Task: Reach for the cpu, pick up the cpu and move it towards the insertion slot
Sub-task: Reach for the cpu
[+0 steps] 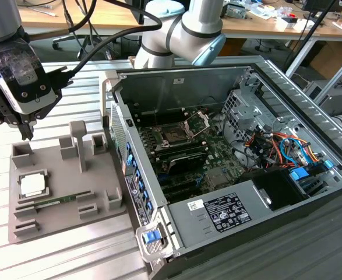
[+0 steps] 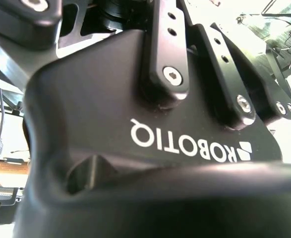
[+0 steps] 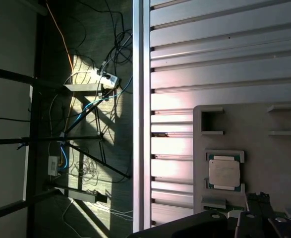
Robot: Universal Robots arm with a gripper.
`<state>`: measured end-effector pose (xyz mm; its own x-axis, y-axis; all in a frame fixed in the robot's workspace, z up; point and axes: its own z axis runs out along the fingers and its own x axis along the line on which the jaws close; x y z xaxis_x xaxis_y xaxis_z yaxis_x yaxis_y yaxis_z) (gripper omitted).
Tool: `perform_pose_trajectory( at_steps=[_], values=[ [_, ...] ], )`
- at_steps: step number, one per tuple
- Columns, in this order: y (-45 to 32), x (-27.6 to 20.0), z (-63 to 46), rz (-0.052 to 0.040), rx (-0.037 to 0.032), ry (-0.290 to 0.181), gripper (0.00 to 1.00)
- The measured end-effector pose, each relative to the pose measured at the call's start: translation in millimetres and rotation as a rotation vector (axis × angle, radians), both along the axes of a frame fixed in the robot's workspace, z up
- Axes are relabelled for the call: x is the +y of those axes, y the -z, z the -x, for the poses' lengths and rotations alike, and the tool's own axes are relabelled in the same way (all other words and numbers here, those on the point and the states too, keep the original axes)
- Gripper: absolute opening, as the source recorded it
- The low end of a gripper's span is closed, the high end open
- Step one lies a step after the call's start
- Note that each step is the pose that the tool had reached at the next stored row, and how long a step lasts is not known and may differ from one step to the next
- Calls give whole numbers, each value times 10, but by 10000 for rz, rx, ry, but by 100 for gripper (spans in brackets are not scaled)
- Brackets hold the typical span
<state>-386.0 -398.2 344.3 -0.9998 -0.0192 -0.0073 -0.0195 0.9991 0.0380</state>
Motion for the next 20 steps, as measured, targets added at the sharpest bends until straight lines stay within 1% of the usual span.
perform_pose_trajectory(
  at_steps=[20],
  values=[
    [38, 0, 13, 0, -5, 0, 11]
  ],
)
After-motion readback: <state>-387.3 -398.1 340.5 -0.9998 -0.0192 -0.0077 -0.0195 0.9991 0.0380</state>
